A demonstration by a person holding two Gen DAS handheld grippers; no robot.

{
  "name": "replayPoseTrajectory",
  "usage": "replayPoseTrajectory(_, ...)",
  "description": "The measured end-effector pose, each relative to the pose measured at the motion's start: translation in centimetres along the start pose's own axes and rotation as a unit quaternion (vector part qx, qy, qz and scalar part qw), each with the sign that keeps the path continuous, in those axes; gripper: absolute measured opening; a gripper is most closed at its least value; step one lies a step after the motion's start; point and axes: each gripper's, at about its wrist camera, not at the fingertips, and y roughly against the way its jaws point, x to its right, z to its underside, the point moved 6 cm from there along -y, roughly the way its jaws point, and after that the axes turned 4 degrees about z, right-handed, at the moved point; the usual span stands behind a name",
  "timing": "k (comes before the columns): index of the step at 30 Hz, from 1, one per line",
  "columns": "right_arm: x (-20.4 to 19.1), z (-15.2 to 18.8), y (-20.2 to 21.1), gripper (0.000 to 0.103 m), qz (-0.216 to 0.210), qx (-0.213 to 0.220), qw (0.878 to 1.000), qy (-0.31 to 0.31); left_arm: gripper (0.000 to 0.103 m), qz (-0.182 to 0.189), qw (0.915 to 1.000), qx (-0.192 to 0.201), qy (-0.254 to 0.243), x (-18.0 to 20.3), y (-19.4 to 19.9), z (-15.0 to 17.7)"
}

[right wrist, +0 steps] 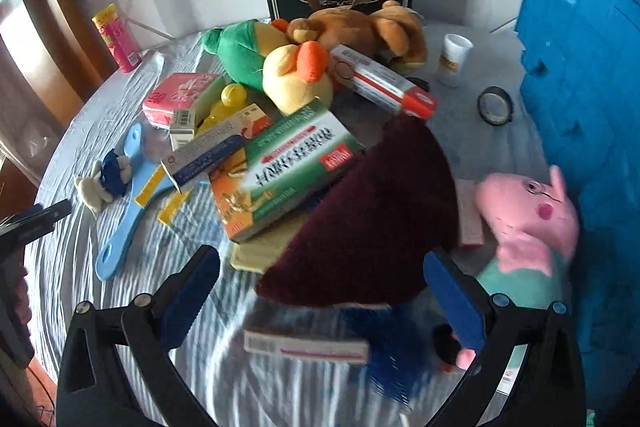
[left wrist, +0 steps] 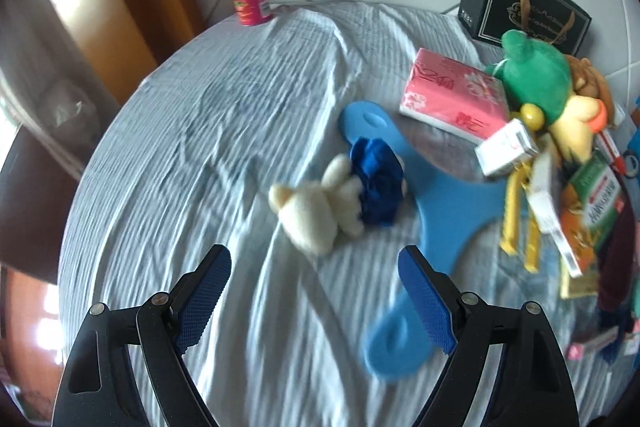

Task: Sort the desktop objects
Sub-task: 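Grasp the cream bunny plush with the left tool while the right tool grasps the small white box, then lift the bunny plush and small box and carry both toward the blue bin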

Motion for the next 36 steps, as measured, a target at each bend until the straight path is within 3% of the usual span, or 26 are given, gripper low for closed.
replayPoseTrajectory(10,-3.5,-2.3,-3.9,0.103,0.008,-0.019,1.000,0.006,0.086,-0.001,0.9988,-0.042,-0.024,-0.2,-8.1,-1.4)
replayPoseTrajectory(13,-5.1,-2.8,-4.9,0.103,-0.002,-0.024,1.000,0.009,0.062,0.033,0.9985,-0.042,-0.004,-0.5,-8.0,-1.1)
replayPoseTrajectory(17,-8.2,-4.4,-6.1,0.103,-0.030,-0.016,0.999,0.024,0.048,0.034,0.9987,-0.037,0.010,-1.2,-7.5,-0.9)
replayPoseTrajectory(23,-13.3,-8.0,-8.5,0.103,-0.071,0.002,0.996,0.049,0.048,0.042,0.9984,-0.030,0.022,-1.7,-7.3,-1.1)
replayPoseTrajectory(27,-15.4,-8.9,-10.3,0.102,-0.080,-0.001,0.995,0.067,0.055,0.045,0.9983,-0.029,0.024,-2.0,-7.9,-1.7)
replayPoseTrajectory(31,-16.7,-9.3,-11.1,0.074,-0.064,0.004,0.994,0.092,0.058,0.052,0.9975,-0.031,0.035,-2.1,-8.5,-2.2)
replayPoseTrajectory(35,-17.3,-9.1,-12.3,0.073,-0.061,-0.006,0.992,0.109,0.061,0.049,0.9979,-0.028,0.034,-1.6,-9.0,-2.6)
replayPoseTrajectory(36,-17.5,-9.0,-12.6,0.073,-0.063,-0.010,0.991,0.114,0.054,0.047,0.9981,-0.025,0.032,-1.4,-9.0,-2.7)
